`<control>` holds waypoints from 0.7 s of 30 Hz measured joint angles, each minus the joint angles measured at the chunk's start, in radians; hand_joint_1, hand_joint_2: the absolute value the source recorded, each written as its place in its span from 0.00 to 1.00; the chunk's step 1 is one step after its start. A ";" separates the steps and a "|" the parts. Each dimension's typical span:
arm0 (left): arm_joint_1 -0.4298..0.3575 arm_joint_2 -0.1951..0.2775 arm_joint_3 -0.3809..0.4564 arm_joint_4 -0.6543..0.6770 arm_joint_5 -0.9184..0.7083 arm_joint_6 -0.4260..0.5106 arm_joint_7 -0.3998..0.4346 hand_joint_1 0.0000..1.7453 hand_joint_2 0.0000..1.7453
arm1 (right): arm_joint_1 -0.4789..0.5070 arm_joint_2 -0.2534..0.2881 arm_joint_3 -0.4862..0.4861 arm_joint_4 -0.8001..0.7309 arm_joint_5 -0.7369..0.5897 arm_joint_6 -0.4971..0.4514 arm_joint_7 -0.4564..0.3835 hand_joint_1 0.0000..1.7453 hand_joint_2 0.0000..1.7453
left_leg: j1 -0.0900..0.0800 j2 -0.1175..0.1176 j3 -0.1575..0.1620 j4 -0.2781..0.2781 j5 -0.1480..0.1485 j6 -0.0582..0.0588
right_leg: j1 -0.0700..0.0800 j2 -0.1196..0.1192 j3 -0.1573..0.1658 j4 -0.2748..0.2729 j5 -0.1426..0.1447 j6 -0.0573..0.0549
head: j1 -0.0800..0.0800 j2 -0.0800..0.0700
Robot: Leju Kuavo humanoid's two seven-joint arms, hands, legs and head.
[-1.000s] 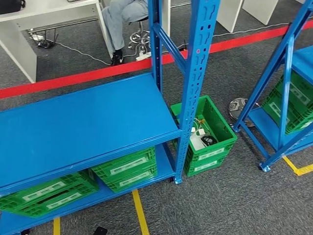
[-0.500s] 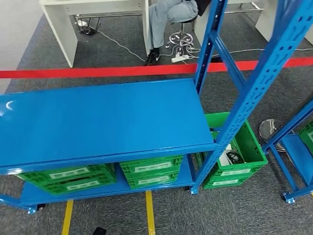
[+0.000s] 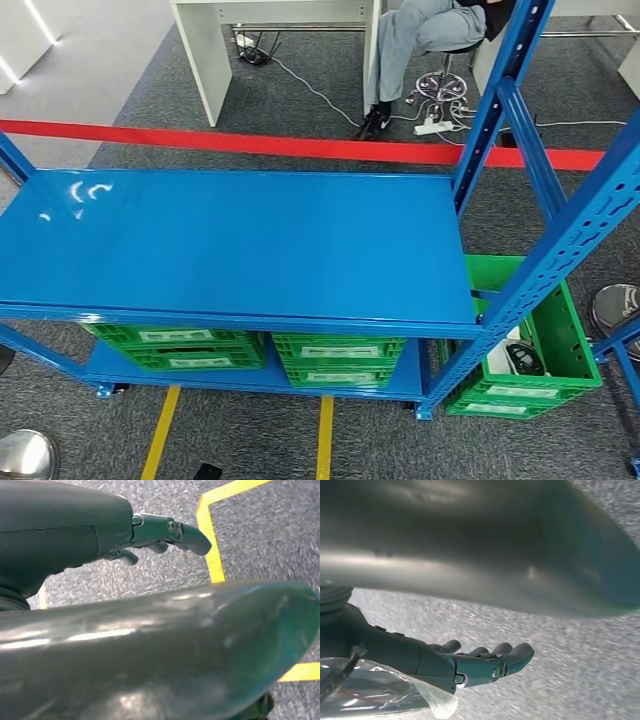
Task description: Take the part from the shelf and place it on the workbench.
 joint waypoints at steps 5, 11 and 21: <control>0.001 0.000 0.000 0.000 -0.001 0.010 0.021 0.00 1.00 | 0.000 0.000 -0.005 -0.002 -0.013 0.019 0.003 0.00 1.00 | 0.004 0.055 -0.090 0.178 -0.043 -0.009 | 0.004 -0.040 0.008 0.000 -0.010 -0.006 | -0.003 0.000; 0.007 0.008 -0.021 0.000 0.043 0.015 0.091 0.00 0.50 | -0.011 -0.003 0.020 -0.013 -0.078 0.055 0.029 0.00 0.50 | -0.006 0.066 0.033 -0.081 0.060 0.009 | 0.013 -0.048 0.016 0.004 -0.024 0.005 | -0.001 0.000; 0.031 0.037 -0.123 -0.001 0.206 -0.011 0.122 0.00 0.00 | 0.002 -0.035 0.167 -0.029 -0.298 0.101 0.054 0.00 0.00 | -0.007 0.065 0.035 -0.083 0.054 0.015 | 0.011 -0.048 0.026 -0.016 -0.018 0.014 | 0.001 0.000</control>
